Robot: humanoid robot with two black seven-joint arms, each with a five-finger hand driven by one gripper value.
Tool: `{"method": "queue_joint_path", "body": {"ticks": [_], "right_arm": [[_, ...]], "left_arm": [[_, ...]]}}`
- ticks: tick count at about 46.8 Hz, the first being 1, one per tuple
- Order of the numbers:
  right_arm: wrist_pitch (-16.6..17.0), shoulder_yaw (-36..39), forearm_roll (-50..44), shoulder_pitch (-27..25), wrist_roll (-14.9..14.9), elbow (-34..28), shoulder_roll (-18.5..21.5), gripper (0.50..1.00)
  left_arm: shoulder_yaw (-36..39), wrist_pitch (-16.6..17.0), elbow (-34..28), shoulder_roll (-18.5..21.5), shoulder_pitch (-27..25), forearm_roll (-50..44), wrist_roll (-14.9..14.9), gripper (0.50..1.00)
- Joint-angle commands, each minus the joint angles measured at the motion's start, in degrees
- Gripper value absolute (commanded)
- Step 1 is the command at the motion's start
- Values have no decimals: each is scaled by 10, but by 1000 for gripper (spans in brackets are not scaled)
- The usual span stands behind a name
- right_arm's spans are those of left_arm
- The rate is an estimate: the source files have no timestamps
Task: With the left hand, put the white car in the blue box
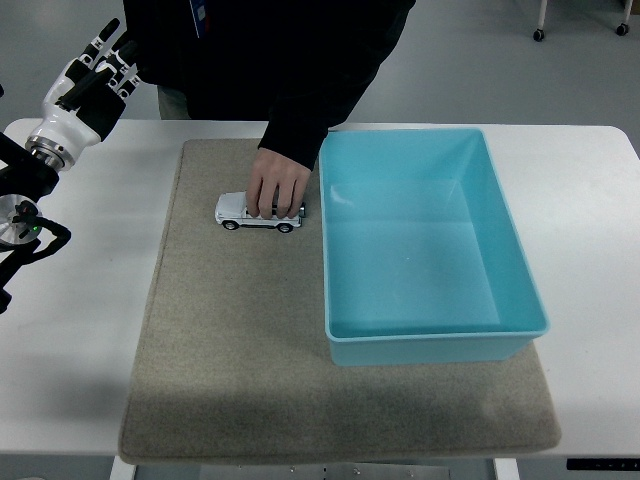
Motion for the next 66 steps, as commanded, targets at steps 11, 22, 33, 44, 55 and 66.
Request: {"method": "queue_joint_path", "body": {"ticks": [11,22,33,44,55,66], "right_arm": [[0,0,0,0,0,0,0,936],[0,0,0,0,0,0,0,936],[0,0,0,0,0,0,0,936],[0,0,0,0,0,0,0,936],[0,0,0,-1,0,0,0,936],[0,0,0,0,0,0,0,936]], "left_arm": [[-4,-2,3,-3,0,-4,-1,999],[-4,-1,3,-2,0,-3,-1,999],[-5,-1,3,-1,0,-3,-1,999],[-6,-1,11,-3,0,-2,-1,999],[-6,-1,12,-4,0,-1,0,999],[-6,-1,35,-3,-7,-1,0,999]]}}
